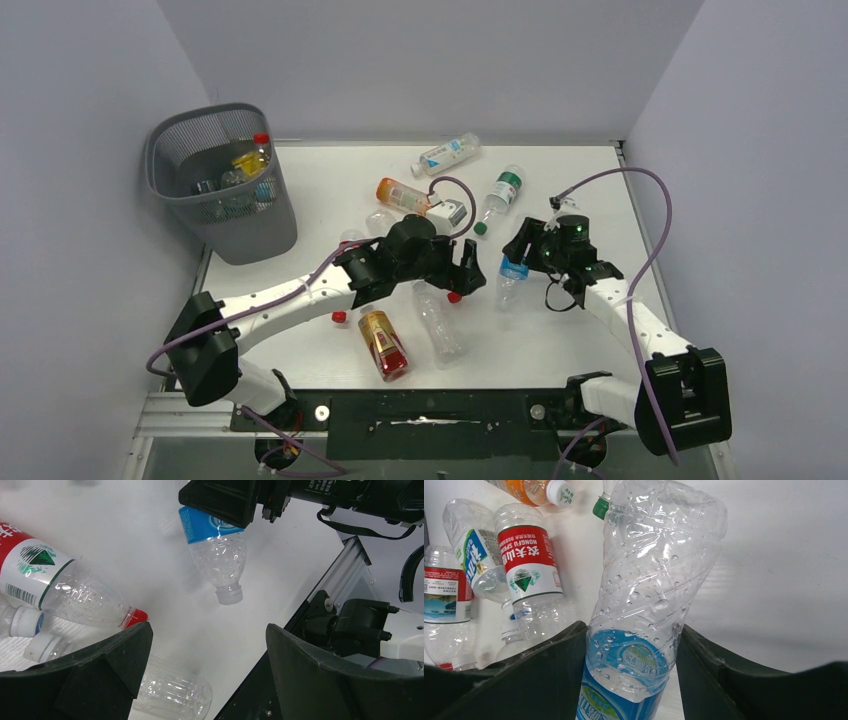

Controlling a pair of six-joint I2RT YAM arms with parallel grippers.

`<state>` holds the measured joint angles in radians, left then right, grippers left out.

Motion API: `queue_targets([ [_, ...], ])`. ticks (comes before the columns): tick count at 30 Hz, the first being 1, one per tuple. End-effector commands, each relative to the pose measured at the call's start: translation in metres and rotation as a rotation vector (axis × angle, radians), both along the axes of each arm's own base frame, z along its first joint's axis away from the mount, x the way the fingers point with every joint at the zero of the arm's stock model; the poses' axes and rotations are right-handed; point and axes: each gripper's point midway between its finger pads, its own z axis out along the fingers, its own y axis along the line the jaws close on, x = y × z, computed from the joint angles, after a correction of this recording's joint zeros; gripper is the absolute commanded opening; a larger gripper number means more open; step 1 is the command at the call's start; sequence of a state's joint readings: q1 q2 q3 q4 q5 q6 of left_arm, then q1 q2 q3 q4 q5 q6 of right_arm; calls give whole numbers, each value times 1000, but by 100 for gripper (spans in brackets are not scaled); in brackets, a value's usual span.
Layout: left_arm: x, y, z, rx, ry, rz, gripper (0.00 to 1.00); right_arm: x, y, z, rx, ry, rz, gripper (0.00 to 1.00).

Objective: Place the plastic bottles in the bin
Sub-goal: Pick up the plastic bottle at the center of the board.

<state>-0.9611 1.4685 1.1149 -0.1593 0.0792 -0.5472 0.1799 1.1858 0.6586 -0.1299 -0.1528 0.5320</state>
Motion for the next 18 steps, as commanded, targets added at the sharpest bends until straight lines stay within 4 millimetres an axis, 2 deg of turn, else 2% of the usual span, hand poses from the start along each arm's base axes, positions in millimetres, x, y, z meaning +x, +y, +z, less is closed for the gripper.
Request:
queue_targets([
  [1, -2, -17, 27, -108, -59, -32, 84, 0, 6, 17, 13, -47, 13, 59],
  [7, -11, -26, 29, -148, -71, -76, 85, -1, 20, 37, 64, -82, 52, 59],
  [18, -18, -36, 17, -139, -87, -108, 85, -4, 45, 73, 182, -137, 131, 59],
])
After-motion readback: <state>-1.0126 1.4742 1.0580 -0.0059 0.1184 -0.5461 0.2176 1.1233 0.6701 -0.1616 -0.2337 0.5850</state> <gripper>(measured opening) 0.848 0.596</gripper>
